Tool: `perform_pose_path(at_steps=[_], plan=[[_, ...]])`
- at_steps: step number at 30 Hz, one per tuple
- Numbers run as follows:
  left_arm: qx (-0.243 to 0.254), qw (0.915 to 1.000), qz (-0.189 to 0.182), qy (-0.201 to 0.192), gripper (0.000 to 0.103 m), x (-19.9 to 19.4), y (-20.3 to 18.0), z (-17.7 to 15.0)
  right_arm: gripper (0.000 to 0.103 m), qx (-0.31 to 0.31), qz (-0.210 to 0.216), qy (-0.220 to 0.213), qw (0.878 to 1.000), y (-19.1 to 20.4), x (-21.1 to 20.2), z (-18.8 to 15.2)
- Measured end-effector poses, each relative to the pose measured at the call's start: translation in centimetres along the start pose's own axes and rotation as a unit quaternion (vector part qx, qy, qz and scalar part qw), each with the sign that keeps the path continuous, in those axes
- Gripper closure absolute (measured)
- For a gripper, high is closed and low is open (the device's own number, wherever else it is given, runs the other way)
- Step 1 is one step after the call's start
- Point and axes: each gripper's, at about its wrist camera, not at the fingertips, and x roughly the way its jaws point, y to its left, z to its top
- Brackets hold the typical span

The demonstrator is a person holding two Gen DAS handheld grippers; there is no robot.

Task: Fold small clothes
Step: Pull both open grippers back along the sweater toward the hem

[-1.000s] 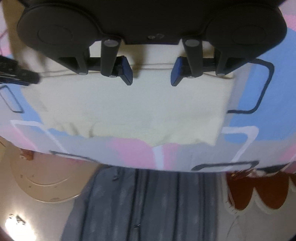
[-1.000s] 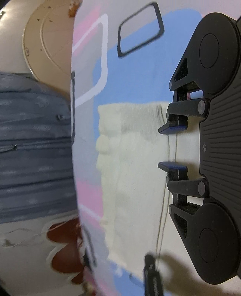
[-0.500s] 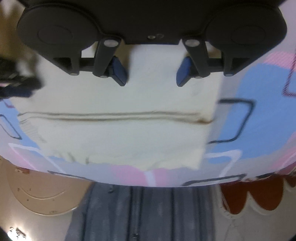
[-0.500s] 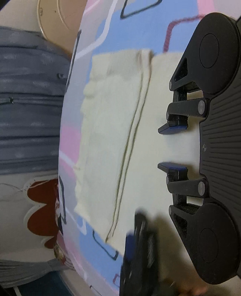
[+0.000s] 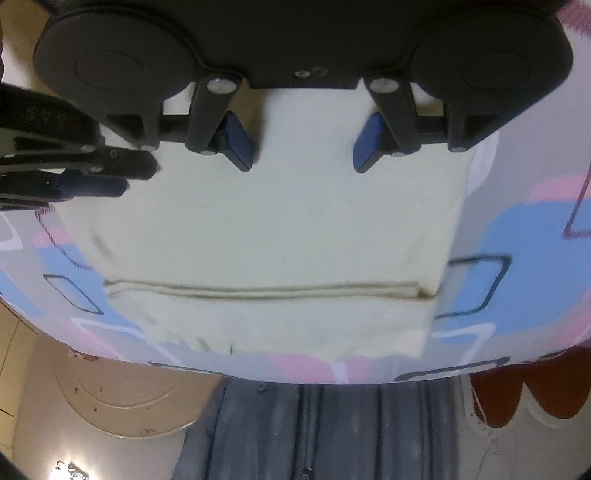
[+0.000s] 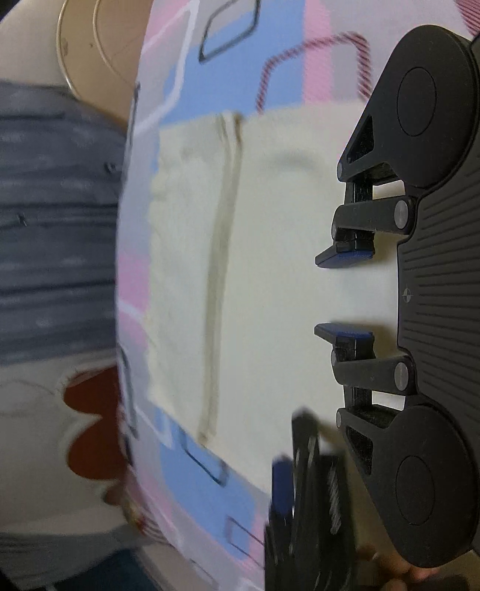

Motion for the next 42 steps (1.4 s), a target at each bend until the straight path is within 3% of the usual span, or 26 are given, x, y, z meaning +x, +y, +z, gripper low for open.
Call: perform_pose_path(at_steps=[3,12,18,25,28,35,42], plan=[[0.005,1.0,-0.003,0.0,0.044,-1.3,1.1,-1.2,0.07,-0.013,-0.026,-0.002,1.0,0.8,-0.5,-1.3],[0.003,1.0,0.007,0.005,0.044,-4.7,3.5,-3.8,0.067,0.003,-0.111,0.012,0.994,-1.7,-4.8,-6.0],[0.003,0.9996,-0.027,-0.006,0.043,-7.7,2.1,-5.4,0.067,0.014,-0.076,-0.014,0.997,2.0,-8.2,-7.2],[0.029,0.9984,-0.048,0.002,0.042,-8.9,0.8,-8.3,0.067,-0.002,-0.026,0.001,1.0,7.5,-8.3,-9.3],[0.036,0.9984,-0.043,-0.005,0.04,-9.4,2.0,-9.5,0.067,-0.017,-0.048,0.013,0.999,7.6,-8.1,-10.3],[0.035,0.9987,-0.035,-0.01,0.041,-11.4,4.1,-11.0,0.066,0.01,-0.103,0.015,0.994,4.0,-10.4,-12.5],[0.015,0.9994,-0.032,-0.005,0.042,-13.2,5.7,-11.6,0.065,0.025,-0.135,0.014,0.99,3.1,-12.9,-13.9]])
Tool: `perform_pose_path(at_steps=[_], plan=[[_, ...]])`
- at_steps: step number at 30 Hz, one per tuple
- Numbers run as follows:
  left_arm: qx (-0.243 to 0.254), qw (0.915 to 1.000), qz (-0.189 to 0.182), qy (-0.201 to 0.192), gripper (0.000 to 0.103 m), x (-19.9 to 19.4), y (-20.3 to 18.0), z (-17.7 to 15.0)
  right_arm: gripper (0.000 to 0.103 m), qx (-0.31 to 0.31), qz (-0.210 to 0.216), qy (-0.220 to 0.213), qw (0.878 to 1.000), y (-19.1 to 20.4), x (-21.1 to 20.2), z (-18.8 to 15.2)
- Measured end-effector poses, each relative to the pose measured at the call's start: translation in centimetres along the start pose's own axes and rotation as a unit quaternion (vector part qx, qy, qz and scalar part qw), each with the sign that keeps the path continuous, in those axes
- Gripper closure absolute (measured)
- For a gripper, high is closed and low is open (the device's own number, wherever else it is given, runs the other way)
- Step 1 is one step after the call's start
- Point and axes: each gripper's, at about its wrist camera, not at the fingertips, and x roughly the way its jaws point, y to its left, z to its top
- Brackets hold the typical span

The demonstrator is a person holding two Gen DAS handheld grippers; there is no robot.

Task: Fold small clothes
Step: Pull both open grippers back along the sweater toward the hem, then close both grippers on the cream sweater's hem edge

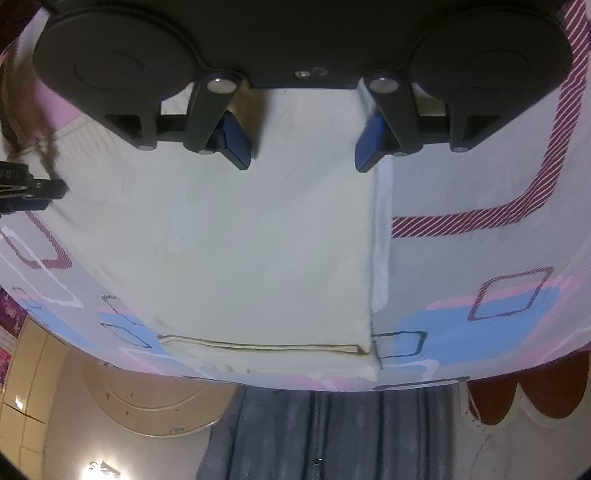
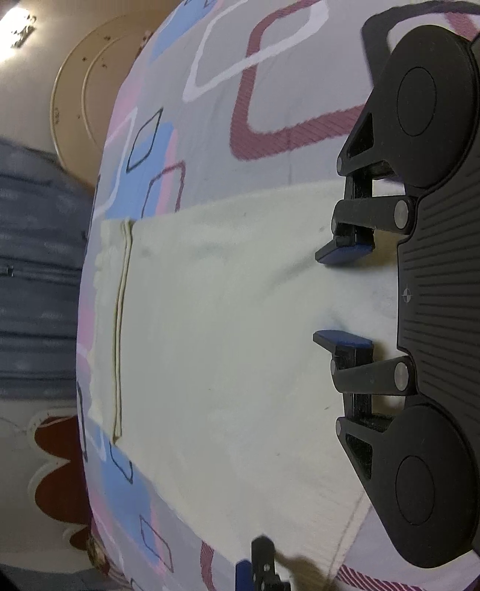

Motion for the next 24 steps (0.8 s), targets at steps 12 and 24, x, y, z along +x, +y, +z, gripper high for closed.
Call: perform_pose_path(at_steps=[12,24], plan=[[-0.071,0.9952,-0.04,0.056,0.052,-0.4,2.8,-0.2,0.048,0.064,-0.036,0.025,0.997,-4.0,-1.3,-1.6],[-0.107,0.9839,-0.102,0.1,0.097,0.2,2.4,0.1,0.075,0.097,0.008,0.052,0.994,-4.2,-1.2,-1.0]])
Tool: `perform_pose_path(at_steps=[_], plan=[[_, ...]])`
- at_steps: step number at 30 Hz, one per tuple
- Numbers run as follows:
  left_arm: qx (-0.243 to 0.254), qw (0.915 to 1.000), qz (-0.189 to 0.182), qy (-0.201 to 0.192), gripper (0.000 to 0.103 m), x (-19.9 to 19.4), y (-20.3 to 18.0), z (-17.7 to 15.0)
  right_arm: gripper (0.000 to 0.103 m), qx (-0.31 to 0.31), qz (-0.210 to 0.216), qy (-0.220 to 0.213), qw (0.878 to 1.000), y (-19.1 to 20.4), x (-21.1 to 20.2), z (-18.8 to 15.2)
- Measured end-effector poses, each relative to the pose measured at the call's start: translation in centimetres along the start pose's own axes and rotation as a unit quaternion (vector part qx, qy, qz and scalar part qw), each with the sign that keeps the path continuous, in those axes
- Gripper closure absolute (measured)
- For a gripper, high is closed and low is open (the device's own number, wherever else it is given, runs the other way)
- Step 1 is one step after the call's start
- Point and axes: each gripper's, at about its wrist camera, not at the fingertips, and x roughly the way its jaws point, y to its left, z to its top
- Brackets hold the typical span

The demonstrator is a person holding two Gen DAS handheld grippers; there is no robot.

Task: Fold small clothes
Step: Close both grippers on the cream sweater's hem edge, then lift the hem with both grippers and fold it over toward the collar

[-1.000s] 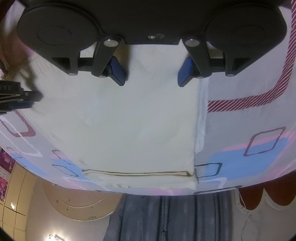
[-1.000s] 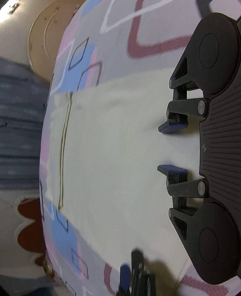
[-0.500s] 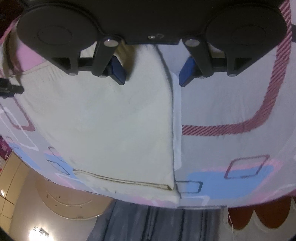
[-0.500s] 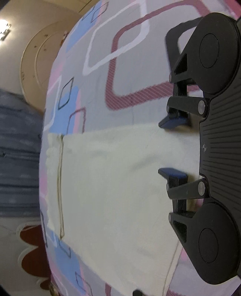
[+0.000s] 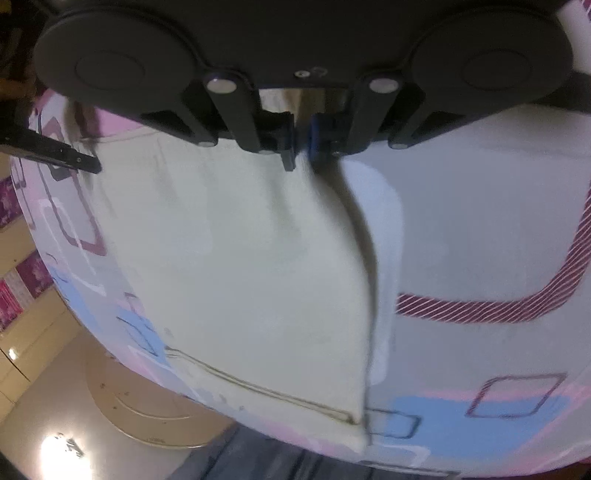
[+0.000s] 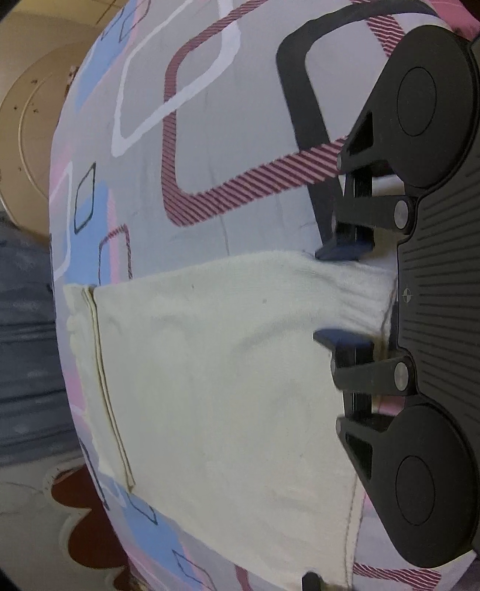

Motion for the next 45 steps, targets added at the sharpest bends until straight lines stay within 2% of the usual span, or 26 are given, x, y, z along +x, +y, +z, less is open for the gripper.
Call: perform_pose_path(at_steps=[2,3,6,9,14,20,26,37,45], plan=[[0.0,0.9999,-0.008,-0.006,0.097,0.1,-0.3,0.3,0.091,0.0,0.017,0.008,1.0,0.1,0.1,0.4],[0.0,0.9999,-0.012,-0.01,0.097,0.0,-0.5,0.5,0.094,0.004,0.028,0.012,1.0,0.1,0.2,0.7],[0.005,0.9992,-0.019,-0.034,0.098,-0.6,-0.9,1.6,0.096,0.034,0.072,0.009,0.997,-0.5,-0.2,1.8],[0.002,0.9975,-0.025,-0.066,0.098,-1.3,-1.1,3.4,0.096,0.062,0.109,-0.015,0.992,-1.2,-1.0,3.8],[0.002,0.9926,-0.026,-0.119,0.098,-1.2,-1.3,8.4,0.096,0.081,0.146,-0.061,0.984,-1.7,-1.5,9.0],[-0.005,0.9869,-0.022,-0.16,0.098,0.5,-1.6,13.6,0.096,0.077,0.154,-0.095,0.981,-1.7,0.0,15.0],[-0.012,0.9834,-0.02,-0.18,0.098,3.9,-1.8,17.7,0.096,0.105,0.165,-0.112,0.974,-2.6,4.1,20.1],[-0.061,0.9775,0.005,-0.202,0.098,9.0,0.9,23.3,0.096,0.13,0.176,-0.099,0.971,-3.6,11.2,26.2],[-0.075,0.9737,0.013,-0.215,0.098,11.3,1.8,27.4,0.096,0.162,0.174,-0.117,0.964,-4.8,14.3,30.1]])
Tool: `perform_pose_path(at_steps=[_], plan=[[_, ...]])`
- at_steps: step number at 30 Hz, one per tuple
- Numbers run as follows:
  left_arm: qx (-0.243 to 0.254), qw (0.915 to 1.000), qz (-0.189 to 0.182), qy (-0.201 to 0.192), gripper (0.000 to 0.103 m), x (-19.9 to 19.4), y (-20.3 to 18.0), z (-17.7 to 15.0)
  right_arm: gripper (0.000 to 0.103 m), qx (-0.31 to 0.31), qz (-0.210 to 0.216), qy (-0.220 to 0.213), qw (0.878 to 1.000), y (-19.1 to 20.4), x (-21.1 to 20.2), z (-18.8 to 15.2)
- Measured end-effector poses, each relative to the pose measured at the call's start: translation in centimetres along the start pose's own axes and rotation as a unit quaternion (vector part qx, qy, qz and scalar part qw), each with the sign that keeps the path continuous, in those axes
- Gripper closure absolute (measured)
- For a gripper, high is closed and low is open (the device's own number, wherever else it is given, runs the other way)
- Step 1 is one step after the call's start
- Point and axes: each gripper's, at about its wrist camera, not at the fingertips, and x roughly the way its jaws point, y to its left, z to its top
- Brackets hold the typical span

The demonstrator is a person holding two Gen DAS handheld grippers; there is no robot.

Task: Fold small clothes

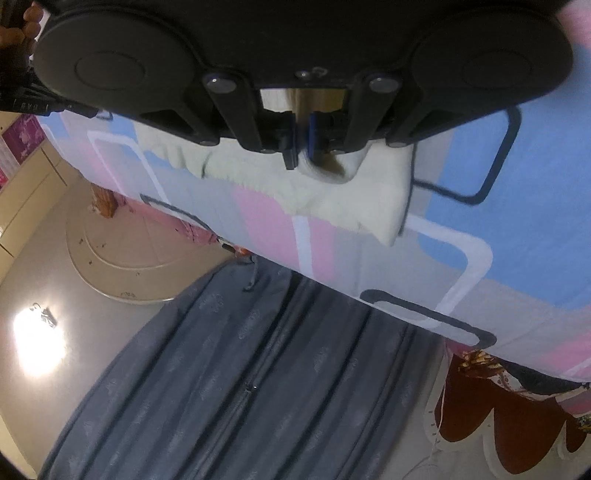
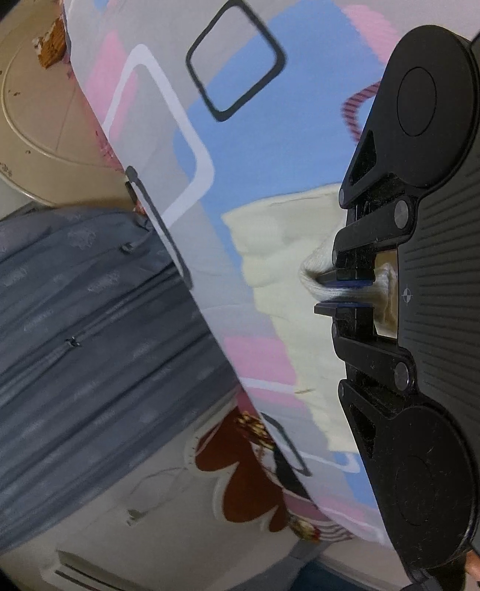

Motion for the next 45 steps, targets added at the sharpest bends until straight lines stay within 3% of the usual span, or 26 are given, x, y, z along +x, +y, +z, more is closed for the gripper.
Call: perform_pose_path(at_steps=[8,14,17,18,19,21,22,28,33,35,37,39,40,41,43,45], plan=[[-0.002,0.9993,0.03,0.02,0.098,4.4,0.3,1.6,0.096,0.074,-0.008,0.032,0.997,-2.7,5.3,2.0],[-0.002,0.9982,0.052,0.029,0.092,6.7,0.7,2.5,0.096,0.079,-0.021,0.025,0.996,-3.3,7.2,3.9],[-0.016,0.9973,0.063,0.034,0.064,7.3,1.2,3.2,0.095,0.08,-0.03,0.032,0.996,-3.7,8.3,4.5],[-0.016,0.997,0.068,0.034,0.05,7.4,1.3,3.4,0.095,0.082,-0.033,0.034,0.996,-3.8,8.5,4.6],[-0.013,0.997,0.071,0.028,0.044,7.2,1.5,3.6,0.089,0.084,-0.036,0.032,0.995,-4.0,8.6,4.6],[0.0,0.9975,0.068,0.021,0.041,6.7,1.6,3.9,0.062,0.091,-0.034,0.013,0.995,-4.4,8.2,4.9],[0.007,0.9975,0.067,0.02,0.041,6.5,1.7,4.0,0.042,0.091,-0.035,0.001,0.995,-4.4,7.9,5.0],[0.06,0.9965,0.05,0.03,0.041,6.2,1.5,3.6,0.04,0.013,-0.031,0.0,0.999,-3.2,7.4,5.2],[0.084,0.9936,0.054,0.053,0.043,8.1,0.9,3.3,0.04,-0.067,-0.048,0.021,0.996,-1.8,8.7,4.1],[0.092,0.992,0.058,0.065,0.051,9.0,0.9,3.0,0.04,-0.094,-0.056,0.022,0.994,-1.4,9.1,3.7],[0.098,0.9905,0.058,0.076,0.073,9.9,0.9,2.7,0.044,-0.112,-0.061,0.023,0.992,-1.3,9.5,3.3],[0.106,0.9892,0.058,0.083,0.084,10.3,1.0,2.4,0.065,-0.123,-0.061,0.031,0.99,-1.4,9.8,3.1],[0.105,0.9892,0.055,0.086,0.084,10.4,1.0,2.3,0.074,-0.129,-0.062,0.038,0.989,-1.4,10.1,2.9],[0.104,0.9894,0.053,0.087,0.085,10.5,1.0,2.2,0.075,-0.135,-0.063,0.043,0.988,-1.5,10.4,2.8],[0.103,0.9898,0.047,0.086,0.096,10.5,1.0,2.1,0.075,-0.148,-0.061,0.051,0.986,-1.5,10.9,2.6],[0.105,0.9903,0.043,0.079,0.098,10.3,0.9,2.1,0.097,-0.17,-0.054,0.06,0.982,-1.1,11.2,2.3]])
